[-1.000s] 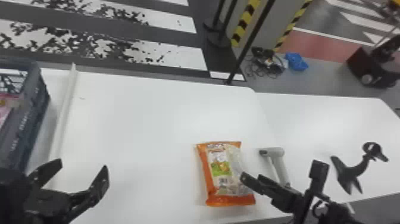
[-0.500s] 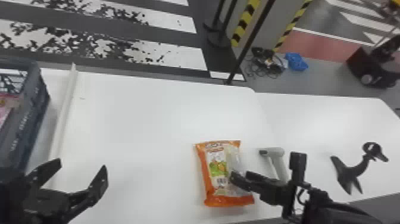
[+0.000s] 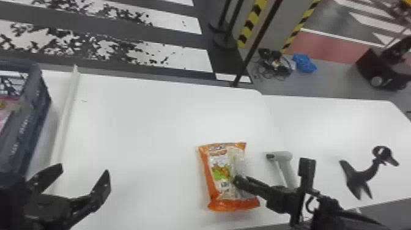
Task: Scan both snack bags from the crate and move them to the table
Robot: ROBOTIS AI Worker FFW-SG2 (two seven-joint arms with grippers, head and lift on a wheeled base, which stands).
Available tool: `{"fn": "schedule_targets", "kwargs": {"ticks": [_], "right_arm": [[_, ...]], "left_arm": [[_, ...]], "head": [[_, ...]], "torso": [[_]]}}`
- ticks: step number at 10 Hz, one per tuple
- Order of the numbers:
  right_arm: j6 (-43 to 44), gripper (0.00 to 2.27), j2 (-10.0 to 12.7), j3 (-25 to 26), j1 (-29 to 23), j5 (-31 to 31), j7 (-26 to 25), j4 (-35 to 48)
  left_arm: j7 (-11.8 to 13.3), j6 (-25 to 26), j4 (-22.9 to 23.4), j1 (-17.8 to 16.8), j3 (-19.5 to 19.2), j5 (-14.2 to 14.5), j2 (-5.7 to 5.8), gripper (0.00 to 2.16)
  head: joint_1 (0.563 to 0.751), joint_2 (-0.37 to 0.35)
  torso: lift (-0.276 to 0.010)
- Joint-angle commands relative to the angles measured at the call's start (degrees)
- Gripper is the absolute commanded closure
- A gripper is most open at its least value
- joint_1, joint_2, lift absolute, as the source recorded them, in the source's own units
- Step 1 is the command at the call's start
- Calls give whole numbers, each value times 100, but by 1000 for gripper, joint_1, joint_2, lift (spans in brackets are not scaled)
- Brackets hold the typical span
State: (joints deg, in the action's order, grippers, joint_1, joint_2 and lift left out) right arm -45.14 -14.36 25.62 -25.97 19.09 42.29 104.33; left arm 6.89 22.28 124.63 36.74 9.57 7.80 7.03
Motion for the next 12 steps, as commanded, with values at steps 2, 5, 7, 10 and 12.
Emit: {"fn": "schedule_targets", "kwargs": {"ticks": [2,5,7,10,12], "right_arm": [[-334,2246,3,198,-163,350,-1,413],[-616,2246,47,787,-83,922,8,756],[-580,2246,293,1595,356,1730,-221,290],[-1670,2250,135,3204,1419,2811,-669,-677],[-1407,2250,-348,3450,1797,2802,-1029,-1732]], "left_arm": [[-3,0,-9,-9,1,11,-9,63],[-21,0,-27,-27,1,11,0,63],[-21,0,-18,-44,-60,72,18,63],[-12,0,-18,-62,-95,90,35,63],[6,0,-27,-18,-131,99,44,63]], "head": [[695,-350],[695,-350],[695,-350],[695,-350],[695,-350]], "torso": [[-87],[-87],[-87],[-87],[-87]]}}
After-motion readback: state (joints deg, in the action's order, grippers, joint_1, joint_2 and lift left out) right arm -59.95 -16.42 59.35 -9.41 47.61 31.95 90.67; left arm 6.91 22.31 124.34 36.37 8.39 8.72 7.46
